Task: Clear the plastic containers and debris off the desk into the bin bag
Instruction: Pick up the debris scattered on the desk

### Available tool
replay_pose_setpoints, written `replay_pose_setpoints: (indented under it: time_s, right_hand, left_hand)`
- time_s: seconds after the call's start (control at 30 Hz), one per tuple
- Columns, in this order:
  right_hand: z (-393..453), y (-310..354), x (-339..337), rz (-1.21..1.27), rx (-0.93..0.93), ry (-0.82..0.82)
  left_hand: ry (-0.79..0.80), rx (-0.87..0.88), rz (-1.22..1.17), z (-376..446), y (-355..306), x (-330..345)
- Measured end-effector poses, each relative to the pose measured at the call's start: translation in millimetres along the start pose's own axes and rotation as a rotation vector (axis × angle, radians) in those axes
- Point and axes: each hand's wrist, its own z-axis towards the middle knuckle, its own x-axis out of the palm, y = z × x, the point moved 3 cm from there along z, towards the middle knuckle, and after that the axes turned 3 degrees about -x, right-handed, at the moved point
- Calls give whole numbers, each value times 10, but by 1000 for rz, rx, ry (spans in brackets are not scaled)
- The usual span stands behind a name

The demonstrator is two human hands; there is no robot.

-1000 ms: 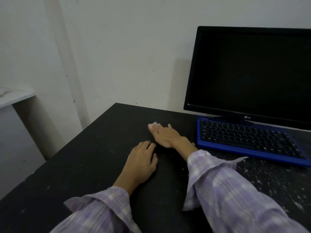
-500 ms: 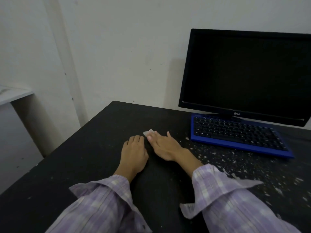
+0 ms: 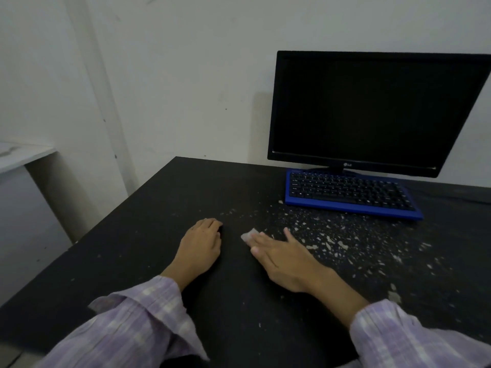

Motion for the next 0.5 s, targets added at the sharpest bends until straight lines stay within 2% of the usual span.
replay_pose_setpoints:
  time_s: [0.1,0.3,0.5]
  right_hand:
    - [-115,103,54,-44,88,6]
    - [-449,692,257,-1,-81,-27]
    - [-1154,766,332,49,-151,-23]
  left_hand:
    - [-20,35,-16,-253,-72,-4]
    - [11,79,-30,-529,-164,48]
    - [-10,106,-52,-675,-283,35]
